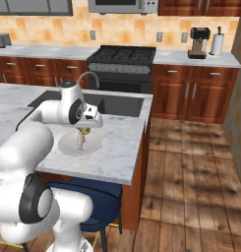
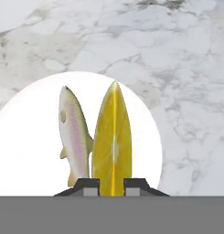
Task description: Take the lemon wedge from the fridge and place it on the plate with fish on the dining counter.
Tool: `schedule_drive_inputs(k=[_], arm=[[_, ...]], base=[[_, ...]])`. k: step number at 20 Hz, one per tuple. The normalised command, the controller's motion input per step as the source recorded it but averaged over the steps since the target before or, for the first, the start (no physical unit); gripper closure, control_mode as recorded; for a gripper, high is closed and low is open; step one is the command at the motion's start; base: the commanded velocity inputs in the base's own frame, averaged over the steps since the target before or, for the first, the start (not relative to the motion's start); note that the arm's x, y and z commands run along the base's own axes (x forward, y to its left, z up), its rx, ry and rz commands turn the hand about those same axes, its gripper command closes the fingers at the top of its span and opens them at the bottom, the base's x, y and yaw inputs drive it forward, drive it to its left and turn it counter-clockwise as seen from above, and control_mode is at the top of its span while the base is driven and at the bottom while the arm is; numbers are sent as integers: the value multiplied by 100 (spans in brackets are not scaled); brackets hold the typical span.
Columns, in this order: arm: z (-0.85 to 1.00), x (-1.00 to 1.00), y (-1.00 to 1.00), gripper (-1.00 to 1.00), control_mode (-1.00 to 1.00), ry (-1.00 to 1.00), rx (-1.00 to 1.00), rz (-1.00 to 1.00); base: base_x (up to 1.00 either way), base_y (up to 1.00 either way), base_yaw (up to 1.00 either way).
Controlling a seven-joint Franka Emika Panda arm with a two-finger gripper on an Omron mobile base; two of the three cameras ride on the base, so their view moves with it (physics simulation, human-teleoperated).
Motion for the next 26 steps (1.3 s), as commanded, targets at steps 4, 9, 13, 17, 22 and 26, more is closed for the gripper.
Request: schedule_drive_inputs(k=[4, 9, 13, 17, 22, 26], arm=[[-64, 21, 0, 100, -100, 5, 0, 3], [-51, 29, 0, 100, -100, 2, 0, 1], [-31, 7, 0, 100, -100, 0, 0, 2], [-17, 0, 0, 100, -100, 0, 0, 0], [0, 1, 0, -100, -100, 0, 0, 0], [20, 0, 0, -100, -100, 0, 0, 0]], base=[[0, 0, 0], [0, 0, 0], [0, 0, 0], [0, 0, 0], [0, 0, 0], [0, 0, 0]])
